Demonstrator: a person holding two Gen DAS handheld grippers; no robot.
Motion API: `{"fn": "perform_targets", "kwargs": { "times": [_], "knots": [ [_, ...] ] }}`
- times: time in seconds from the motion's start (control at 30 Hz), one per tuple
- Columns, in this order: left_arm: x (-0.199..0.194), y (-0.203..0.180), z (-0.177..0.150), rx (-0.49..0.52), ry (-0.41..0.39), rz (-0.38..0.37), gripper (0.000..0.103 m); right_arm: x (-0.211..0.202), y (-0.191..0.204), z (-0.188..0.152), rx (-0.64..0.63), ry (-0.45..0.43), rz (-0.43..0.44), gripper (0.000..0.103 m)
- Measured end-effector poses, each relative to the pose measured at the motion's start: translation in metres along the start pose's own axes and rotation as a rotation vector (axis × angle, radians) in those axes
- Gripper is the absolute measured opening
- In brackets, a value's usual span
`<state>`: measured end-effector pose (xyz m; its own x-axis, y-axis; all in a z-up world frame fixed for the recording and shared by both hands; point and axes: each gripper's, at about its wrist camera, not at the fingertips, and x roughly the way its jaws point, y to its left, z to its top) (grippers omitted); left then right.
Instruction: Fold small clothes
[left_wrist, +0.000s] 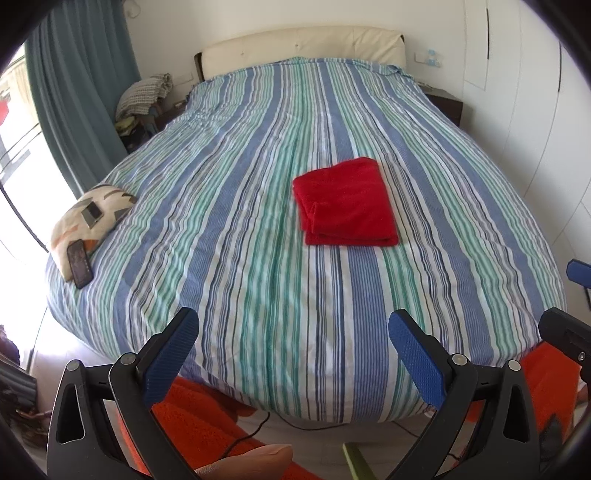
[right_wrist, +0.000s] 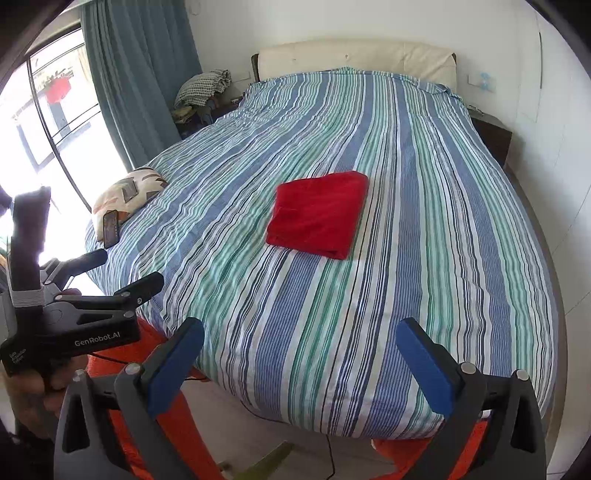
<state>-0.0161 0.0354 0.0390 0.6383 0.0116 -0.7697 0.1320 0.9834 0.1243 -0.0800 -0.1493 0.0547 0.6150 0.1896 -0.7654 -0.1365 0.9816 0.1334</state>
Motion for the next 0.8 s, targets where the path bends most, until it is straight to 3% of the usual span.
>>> {"fn": "perform_targets", "kwargs": {
  "times": [0.33, 0.8],
  "knots": [
    [0.011, -0.005, -0.007, 0.03, 0.057, 0.003, 0.103, 0.005, -0.005, -0.004, -0.007, 0.027, -0.053, 0.102],
    [0.009, -0.002, -0.003, 0.008, 0.032, 0.023, 0.103, 0.004, -0.005, 0.005, 0.018, 0.015, -0.06, 0.102]
  ]
}}
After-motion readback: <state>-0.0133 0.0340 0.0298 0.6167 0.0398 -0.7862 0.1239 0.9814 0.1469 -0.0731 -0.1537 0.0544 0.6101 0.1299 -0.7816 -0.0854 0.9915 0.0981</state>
